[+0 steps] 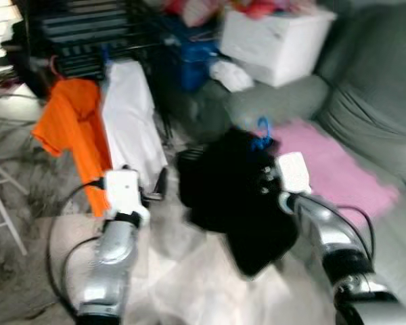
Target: Hang hanger
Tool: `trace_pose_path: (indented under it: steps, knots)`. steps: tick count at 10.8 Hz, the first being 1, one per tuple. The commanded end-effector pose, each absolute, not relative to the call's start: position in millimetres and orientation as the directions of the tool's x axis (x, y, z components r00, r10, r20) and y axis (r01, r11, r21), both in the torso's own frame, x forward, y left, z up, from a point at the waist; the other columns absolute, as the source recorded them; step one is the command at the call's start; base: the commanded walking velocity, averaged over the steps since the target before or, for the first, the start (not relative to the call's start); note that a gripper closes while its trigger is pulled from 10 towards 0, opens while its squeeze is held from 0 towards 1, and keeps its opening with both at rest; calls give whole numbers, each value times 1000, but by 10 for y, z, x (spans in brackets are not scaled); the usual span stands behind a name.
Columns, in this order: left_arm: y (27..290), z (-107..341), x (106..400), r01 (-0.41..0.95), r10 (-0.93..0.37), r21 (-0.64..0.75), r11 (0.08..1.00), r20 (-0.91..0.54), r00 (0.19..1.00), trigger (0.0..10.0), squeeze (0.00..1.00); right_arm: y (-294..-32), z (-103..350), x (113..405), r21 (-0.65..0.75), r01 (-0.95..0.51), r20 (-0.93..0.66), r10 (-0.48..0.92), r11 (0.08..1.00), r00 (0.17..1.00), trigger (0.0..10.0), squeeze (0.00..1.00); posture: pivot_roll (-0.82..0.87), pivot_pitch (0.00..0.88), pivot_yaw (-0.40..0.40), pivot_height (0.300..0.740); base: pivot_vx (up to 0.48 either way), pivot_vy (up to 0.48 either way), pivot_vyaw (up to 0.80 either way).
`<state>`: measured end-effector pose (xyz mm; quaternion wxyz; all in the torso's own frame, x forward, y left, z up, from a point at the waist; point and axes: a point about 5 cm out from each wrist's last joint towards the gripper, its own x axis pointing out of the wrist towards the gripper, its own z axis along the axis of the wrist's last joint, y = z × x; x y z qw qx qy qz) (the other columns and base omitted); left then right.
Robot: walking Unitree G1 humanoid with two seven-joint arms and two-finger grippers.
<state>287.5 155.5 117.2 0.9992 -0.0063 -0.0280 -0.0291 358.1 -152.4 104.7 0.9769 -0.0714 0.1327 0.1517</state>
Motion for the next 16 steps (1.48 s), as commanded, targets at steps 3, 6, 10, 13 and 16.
trace_pose_path:
  steps: [3, 6, 10, 13, 16]
  knots:
    - [1657, 1140, 2856, 14, -13, -15, 1000, 39, 999, 10000, 0, -1317, 1231, 3639, -94, -374, -197, 351, 923, 915, 10000, 0, -11, 20, -12, 740, 477, 0, 760]
    - [1708, 1125, 2871, -18, 19, -12, 1000, 26, 999, 10000, 0, -1279, 1219, 3636, -84, -394, -202, 372, 915, 906, 10000, 0, -10, 15, -8, 740, 394, 205, 402]
    - [1684, 1143, 2876, -8, 8, -9, 1000, 36, 999, 10000, 0, -1286, 1221, 3653, -78, -383, -204, 361, 921, 910, 10000, 0, -9, 13, -7, 740, 343, 336, 0]
    - [1654, 1140, 2869, 7, -7, 0, 1000, 39, 999, 10000, 0, -1315, 1220, 3684, -98, -340, -210, 315, 935, 926, 10000, 0, -5, 10, -7, 740, 357, 319, 0]
    - [1636, 1141, 2858, 16, -16, 3, 1000, 41, 999, 10000, 0, -1344, 1219, 3704, -80, -299, -212, 277, 951, 937, 10000, 0, -3, 11, -6, 740, 466, 0, 0]
